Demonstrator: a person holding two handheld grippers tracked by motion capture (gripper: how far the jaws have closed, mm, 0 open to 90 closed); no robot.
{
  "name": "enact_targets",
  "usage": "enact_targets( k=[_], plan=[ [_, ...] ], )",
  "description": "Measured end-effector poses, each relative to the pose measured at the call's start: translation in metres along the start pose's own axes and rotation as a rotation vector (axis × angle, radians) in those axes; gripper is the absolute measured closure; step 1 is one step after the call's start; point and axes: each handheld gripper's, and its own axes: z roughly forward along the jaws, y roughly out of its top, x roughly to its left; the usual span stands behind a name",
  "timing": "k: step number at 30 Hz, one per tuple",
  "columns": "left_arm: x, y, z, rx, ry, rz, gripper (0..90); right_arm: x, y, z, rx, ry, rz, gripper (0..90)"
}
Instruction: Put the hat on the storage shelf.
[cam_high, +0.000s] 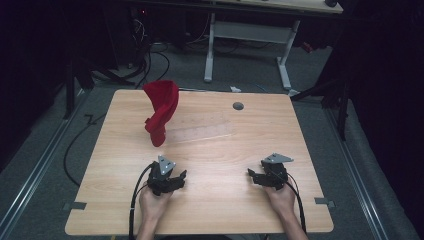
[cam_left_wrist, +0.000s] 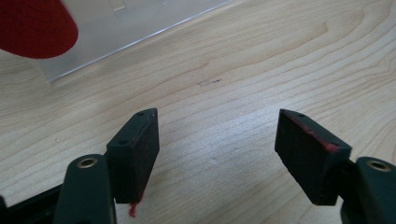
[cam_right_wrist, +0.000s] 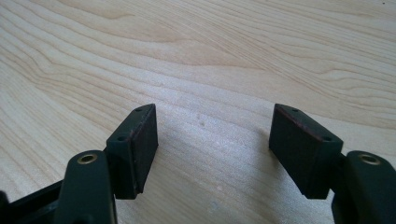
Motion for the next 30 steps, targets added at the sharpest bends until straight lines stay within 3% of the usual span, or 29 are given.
enact_targets(
  k=[14, 17, 19, 22, 30],
  plan=[
    [0.0052, -0.0089, 0.0052, 0.027, 0.038, 0.006, 30.9, 0.0001, 0.0, 0.0, 0.0, 0.0, -0.001, 32.9],
    [0.0063, -0.0093, 0.0071, 0.052, 0.05, 0.0, 30.5, 0.0001, 0.0, 0.0, 0.0, -0.001, -0.001, 32.9],
    [0.0086, -0.0075, 0.0071, 0.062, 0.045, -0.027, 28.3, 0.0001, 0.0, 0.0, 0.0, -0.001, -0.001, 32.9],
    [0.0075, -0.0091, 0.0067, 0.072, 0.038, -0.01, 25.6, 0.0001, 0.0, 0.0, 0.0, -0.001, -0.001, 32.9],
    [0.0077, -0.0093, 0.0061, 0.076, 0.031, -0.01, 23.4, 0.0001, 0.0, 0.0, 0.0, -0.001, -0.001, 32.9]
  ],
)
